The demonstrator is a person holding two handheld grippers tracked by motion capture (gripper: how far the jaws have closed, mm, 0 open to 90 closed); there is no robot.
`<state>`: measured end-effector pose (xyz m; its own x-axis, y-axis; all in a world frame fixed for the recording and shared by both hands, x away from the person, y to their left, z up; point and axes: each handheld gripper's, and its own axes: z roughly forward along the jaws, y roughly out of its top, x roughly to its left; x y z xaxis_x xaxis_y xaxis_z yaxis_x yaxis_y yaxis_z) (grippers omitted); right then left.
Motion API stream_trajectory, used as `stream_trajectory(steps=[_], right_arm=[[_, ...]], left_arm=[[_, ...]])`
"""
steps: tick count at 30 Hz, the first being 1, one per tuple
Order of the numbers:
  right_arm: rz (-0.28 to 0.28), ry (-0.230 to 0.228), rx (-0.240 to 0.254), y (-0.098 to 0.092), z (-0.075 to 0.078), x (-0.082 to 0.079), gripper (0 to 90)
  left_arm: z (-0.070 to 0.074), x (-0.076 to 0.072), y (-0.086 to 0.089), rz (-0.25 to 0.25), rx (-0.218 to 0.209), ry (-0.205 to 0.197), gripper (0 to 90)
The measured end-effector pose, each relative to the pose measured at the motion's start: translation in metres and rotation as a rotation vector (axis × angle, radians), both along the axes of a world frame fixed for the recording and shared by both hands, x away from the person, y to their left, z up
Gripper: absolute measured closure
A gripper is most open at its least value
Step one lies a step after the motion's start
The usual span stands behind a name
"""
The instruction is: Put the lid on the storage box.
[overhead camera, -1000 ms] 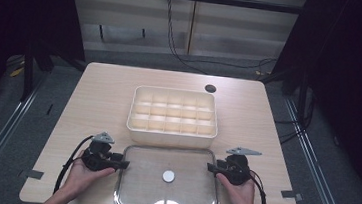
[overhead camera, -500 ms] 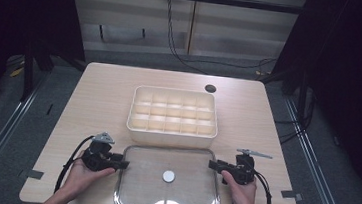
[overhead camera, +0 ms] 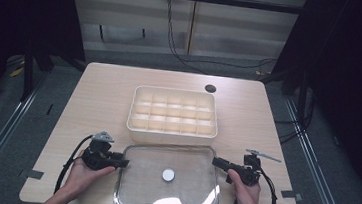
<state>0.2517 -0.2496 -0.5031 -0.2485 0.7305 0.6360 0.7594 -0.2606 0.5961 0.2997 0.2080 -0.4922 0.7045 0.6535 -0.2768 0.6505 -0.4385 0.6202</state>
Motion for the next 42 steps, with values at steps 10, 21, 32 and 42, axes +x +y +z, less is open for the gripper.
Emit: stream_trajectory(steps=[10, 21, 32, 42], right_arm=[[0.054, -0.051, 0.036, 0.004, 0.008, 0.001, 68.4], [0.152, -0.031, 0.065, 0.004, 0.003, 0.009, 68.4], [0.15, -0.097, 0.057, 0.004, 0.013, 0.004, 72.2], [0.144, -0.109, 0.055, 0.004, 0.015, 0.004, 72.3]], left_arm=[[-0.001, -0.001, -0.005, -0.015, -0.012, -0.002, 58.6], [-0.002, 0.003, -0.001, -0.004, -0.032, 0.002, 58.6], [-0.004, 0.004, 0.005, 0.011, -0.079, 0.02, 42.3], [-0.004, -0.003, 0.005, -0.013, -0.107, 0.047, 41.4]])
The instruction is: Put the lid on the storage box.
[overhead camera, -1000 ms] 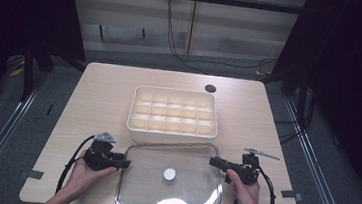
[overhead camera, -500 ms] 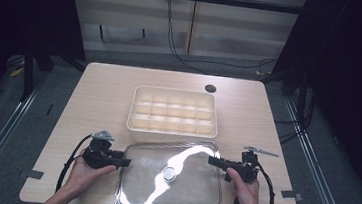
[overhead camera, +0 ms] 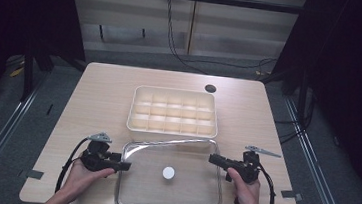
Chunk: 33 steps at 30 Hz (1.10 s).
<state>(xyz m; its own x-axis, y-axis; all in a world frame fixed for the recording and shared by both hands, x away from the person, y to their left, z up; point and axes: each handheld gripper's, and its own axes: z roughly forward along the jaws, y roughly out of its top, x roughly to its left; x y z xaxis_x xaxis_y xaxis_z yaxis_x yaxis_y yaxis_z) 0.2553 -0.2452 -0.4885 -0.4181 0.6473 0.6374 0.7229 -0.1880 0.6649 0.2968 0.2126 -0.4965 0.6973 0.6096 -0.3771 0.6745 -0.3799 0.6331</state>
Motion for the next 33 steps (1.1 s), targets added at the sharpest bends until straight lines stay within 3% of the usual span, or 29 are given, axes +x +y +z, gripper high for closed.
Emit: stream_trajectory(steps=[8, 14, 16, 24, 29, 33], right_arm=[[0.002, 0.01, -0.024, 0.002, -0.002, 0.0, 71.1], [-0.001, 0.01, -0.024, 0.002, -0.002, 0.0, 70.8], [-0.003, 0.007, -0.044, 0.002, -0.001, 0.0, 70.0], [0.009, -0.011, -0.083, 0.009, 0.003, -0.001, 67.5], [0.001, -0.02, -0.097, 0.01, 0.005, -0.001, 66.2], [-0.006, -0.023, -0.104, 0.011, 0.007, -0.001, 65.9]], left_arm=[[0.001, 0.0, -0.001, -0.001, -0.039, 0.061, 41.7], [0.007, -0.001, 0.001, 0.007, -0.053, 0.02, 45.4], [0.009, -0.002, 0.001, 0.014, -0.064, 0.013, 45.7], [0.017, -0.003, 0.006, 0.014, -0.128, -0.024, 49.9], [0.024, -0.003, 0.007, 0.007, -0.128, -0.058, 52.6], [0.025, -0.003, 0.007, 0.013, -0.137, -0.062, 53.9]])
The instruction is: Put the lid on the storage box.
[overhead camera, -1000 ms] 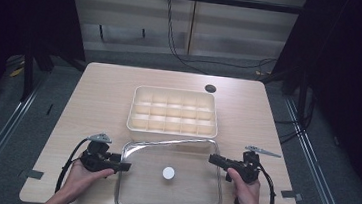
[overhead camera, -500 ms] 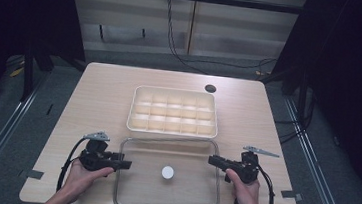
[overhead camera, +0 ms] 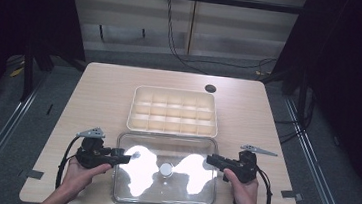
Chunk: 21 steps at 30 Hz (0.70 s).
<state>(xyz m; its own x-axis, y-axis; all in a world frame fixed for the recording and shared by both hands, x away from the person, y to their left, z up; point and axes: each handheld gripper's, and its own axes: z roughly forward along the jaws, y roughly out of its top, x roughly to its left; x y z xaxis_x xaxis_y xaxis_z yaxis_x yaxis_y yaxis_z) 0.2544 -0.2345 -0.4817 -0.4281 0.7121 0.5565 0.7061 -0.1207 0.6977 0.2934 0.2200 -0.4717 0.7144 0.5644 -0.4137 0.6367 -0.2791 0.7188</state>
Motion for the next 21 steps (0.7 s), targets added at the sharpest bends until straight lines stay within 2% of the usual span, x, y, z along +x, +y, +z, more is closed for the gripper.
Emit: stream_trajectory(steps=[6, 9, 12, 14, 21], right_arm=[[-0.013, 0.0, 0.006, 0.003, 0.002, 0.003, 66.0], [-0.015, -0.016, -0.01, 0.005, 0.005, 0.003, 65.9], [-0.002, -0.02, -0.048, 0.007, 0.009, 0.002, 64.6], [0.002, -0.028, -0.055, 0.008, 0.012, 0.002, 65.0], [-0.005, -0.035, -0.06, 0.008, 0.014, 0.002, 64.9]], left_arm=[[0.002, 0.0, 0.002, 0.014, 0.0, -0.009, 54.3], [0.003, 0.001, 0.004, 0.009, -0.002, -0.015, 55.0], [0.007, 0.002, 0.007, 0.022, 0.018, -0.038, 56.0], [0.008, 0.003, 0.01, 0.023, -0.001, -0.033, 59.0], [0.012, 0.006, 0.011, 0.028, -0.015, -0.047, 61.1]])
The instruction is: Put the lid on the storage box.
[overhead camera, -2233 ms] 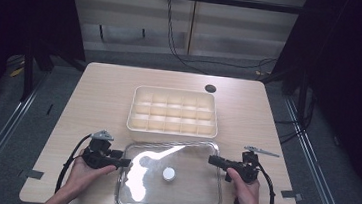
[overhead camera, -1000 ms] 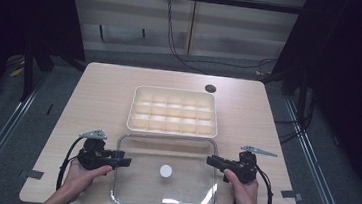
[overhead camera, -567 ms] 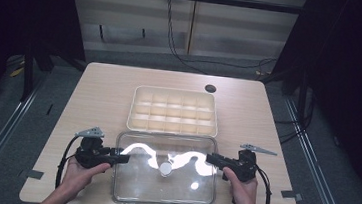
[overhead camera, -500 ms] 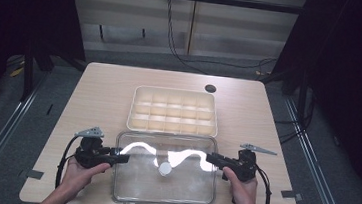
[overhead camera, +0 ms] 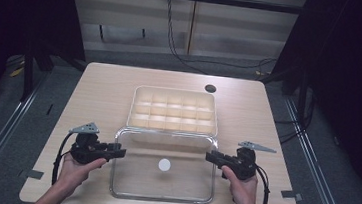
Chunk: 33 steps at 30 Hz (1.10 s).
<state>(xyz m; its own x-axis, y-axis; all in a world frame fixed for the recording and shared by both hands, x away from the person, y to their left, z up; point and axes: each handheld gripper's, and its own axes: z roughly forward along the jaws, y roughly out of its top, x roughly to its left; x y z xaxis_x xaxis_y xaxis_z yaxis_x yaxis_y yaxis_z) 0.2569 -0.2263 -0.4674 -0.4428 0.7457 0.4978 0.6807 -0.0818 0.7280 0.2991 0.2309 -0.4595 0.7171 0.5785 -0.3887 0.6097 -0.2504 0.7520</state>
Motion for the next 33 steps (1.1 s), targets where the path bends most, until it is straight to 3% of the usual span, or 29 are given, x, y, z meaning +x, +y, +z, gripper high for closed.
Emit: stream_trajectory(steps=[7, 19, 26, 33], right_arm=[[-0.027, -0.004, 0.01, -0.001, 0.003, 0.001, 64.9], [-0.053, -0.061, 0.01, -0.001, 0.019, 0.0, 66.9], [-0.065, -0.078, 0.011, -0.001, 0.023, 0.003, 66.8], [-0.071, -0.093, 0.014, -0.002, 0.028, 0.002, 66.8]], left_arm=[[0.007, 0.003, -0.003, 0.03, -0.016, -0.021, 63.6], [0.02, 0.004, -0.001, 0.03, -0.044, -0.052, 68.4], [0.027, 0.004, -0.003, 0.057, -0.054, -0.072, 69.8], [0.034, 0.006, -0.003, 0.048, -0.071, -0.084, 70.6]])
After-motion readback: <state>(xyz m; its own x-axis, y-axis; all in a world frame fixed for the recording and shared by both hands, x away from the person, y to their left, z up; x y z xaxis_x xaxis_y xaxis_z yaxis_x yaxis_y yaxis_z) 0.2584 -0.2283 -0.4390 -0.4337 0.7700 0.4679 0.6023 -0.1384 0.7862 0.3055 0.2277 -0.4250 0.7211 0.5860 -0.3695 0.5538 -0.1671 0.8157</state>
